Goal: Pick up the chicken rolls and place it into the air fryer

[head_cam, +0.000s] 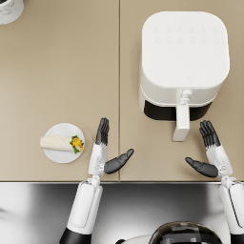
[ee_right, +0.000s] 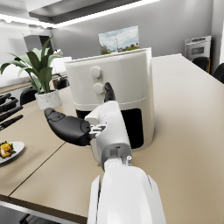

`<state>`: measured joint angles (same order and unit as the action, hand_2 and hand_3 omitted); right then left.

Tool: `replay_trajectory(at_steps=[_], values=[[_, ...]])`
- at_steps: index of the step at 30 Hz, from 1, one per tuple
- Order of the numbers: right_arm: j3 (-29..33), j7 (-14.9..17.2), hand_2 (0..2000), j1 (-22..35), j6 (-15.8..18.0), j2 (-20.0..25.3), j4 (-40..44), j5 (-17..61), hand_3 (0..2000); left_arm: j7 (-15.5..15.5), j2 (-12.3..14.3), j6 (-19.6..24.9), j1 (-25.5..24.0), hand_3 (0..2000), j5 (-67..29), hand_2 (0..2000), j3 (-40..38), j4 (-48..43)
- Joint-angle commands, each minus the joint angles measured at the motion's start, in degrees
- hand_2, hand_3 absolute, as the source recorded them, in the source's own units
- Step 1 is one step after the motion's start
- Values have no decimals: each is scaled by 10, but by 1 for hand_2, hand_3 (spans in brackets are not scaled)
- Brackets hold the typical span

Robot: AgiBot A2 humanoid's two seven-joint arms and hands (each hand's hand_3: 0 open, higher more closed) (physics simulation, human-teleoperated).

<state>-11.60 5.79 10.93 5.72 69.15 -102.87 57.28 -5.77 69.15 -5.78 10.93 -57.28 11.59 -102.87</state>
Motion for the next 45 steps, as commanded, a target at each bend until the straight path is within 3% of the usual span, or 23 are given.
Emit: replay_trajectory(at_steps=[1,28,32,39,45], values=[[0,0,0,0,0,0,0,0,0,0,0,0,0,0,0,0,0,0],[-17,0,0,1,0,1,9,0,0,0,1,0,1,0,0,0,17,9],[5,-43,0,19,-42,18,-8,0,0,42,14,43,15,0,0,0,-32,-10],[16,-56,0,11,-56,26,-17,0,0,56,21,56,6,0,0,0,-110,-35],[14,-58,0,18,-57,39,-19,133,0,57,28,58,-6,0,-152,0,-181,-56]])
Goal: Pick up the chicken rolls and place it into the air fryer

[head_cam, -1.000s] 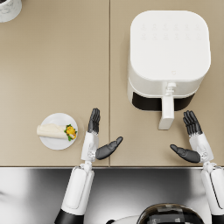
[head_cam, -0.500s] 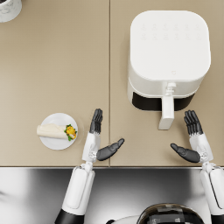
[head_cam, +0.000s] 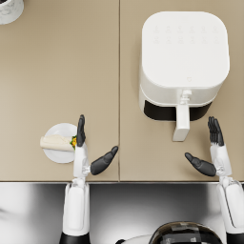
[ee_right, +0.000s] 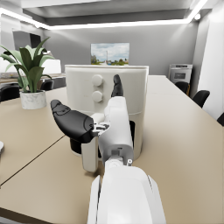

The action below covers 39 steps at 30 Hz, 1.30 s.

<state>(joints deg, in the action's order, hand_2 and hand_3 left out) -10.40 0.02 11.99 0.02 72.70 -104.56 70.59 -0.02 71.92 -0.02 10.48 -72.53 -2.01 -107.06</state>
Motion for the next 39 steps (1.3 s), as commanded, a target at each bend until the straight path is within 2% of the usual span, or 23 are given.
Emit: replay_trajectory(at_steps=[1,7,20,21,22,23,24,26,29,32,35,39], values=[[1,0,0,10,0,6,0,9,0,0,1,0,-2,0,-26,0,-55,-15],[3,0,0,16,0,17,17,30,0,0,4,0,0,0,-180,0,-115,-12],[2,0,0,8,0,32,30,33,0,0,10,0,-10,0,-516,0,-194,-3],[2,0,0,8,0,33,30,33,0,0,11,26,-12,0,-542,0,-199,-2],[3,0,0,8,0,34,30,33,0,13,9,103,-10,0,-568,0,-201,-2],[1,0,0,9,0,36,29,33,0,22,6,159,-5,0,-594,0,-202,2],[1,0,0,9,0,37,29,33,0,27,4,199,-4,0,-620,0,-204,2],[5,0,0,8,0,39,29,33,0,33,-4,248,8,0,-672,0,-201,18],[7,0,0,6,0,42,31,33,0,34,-11,281,20,0,-750,0,-183,39],[10,0,0,7,0,46,34,33,0,31,-11,293,24,0,-808,0,-154,57],[13,0,0,10,0,51,35,33,0,29,-7,298,14,0,-830,0,-127,76],[18,0,0,10,0,55,39,33,0,31,-10,300,31,0,-839,0,-120,105]])
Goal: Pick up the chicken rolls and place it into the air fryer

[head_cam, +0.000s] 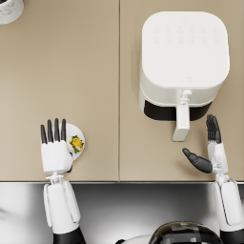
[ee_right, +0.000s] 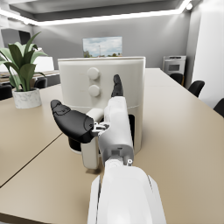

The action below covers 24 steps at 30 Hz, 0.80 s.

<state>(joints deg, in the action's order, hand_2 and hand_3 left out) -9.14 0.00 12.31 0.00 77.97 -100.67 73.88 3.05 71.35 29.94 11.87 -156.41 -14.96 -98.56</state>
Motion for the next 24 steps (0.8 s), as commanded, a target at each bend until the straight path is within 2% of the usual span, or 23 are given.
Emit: replay_trajectory(at_steps=[1,2,3,10,24], values=[[8,0,0,5,0,3,2,0,0,2,-5,0,23,0,-1,0,12,30],[8,0,0,4,0,4,3,0,0,4,-1,0,7,0,-2,0,6,14],[9,0,0,4,0,5,3,0,0,5,-6,0,30,0,-2,0,15,37],[14,0,0,8,0,13,2,0,0,14,-1,1,18,0,-3,0,18,63],[31,0,0,1,0,24,2,0,0,17,0,-8,51,0,-3,0,25,160]])
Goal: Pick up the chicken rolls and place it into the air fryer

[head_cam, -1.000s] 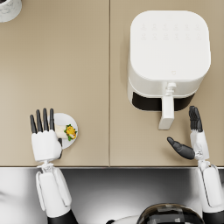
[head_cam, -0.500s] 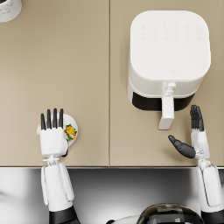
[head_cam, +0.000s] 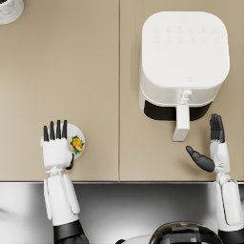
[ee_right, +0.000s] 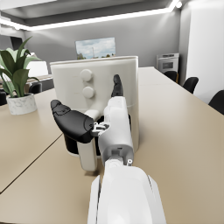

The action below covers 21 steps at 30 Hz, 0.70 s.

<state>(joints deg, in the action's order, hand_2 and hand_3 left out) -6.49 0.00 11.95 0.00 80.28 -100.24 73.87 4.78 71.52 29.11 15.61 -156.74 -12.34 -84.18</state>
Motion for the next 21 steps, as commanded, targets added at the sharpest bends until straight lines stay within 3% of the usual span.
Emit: replay_trajectory(at_steps=[1,5,6,7,11,13,16,19,21], values=[[5,0,0,4,0,2,-1,0,0,0,0,-2,2,0,0,0,0,5],[8,0,0,5,0,6,-4,0,0,3,0,-7,9,0,0,0,1,22],[9,0,0,5,0,6,-4,0,0,5,0,-9,15,327,0,1361,0,31],[10,0,0,5,0,7,-4,0,0,7,0,0,17,653,0,2000,1,36],[12,0,0,4,0,10,-3,0,0,11,1,-8,17,1960,0,2000,-3,41],[16,0,0,3,0,12,-8,0,0,4,1,-5,21,2000,0,2000,-2,52],[18,0,0,3,0,14,-12,0,0,-8,2,-41,27,2000,0,2000,1,67],[12,0,0,6,0,17,0,0,0,-32,4,-183,23,2000,0,2000,6,42],[0,0,0,2,0,18,7,0,0,-40,5,-229,21,2000,0,2000,8,8]])
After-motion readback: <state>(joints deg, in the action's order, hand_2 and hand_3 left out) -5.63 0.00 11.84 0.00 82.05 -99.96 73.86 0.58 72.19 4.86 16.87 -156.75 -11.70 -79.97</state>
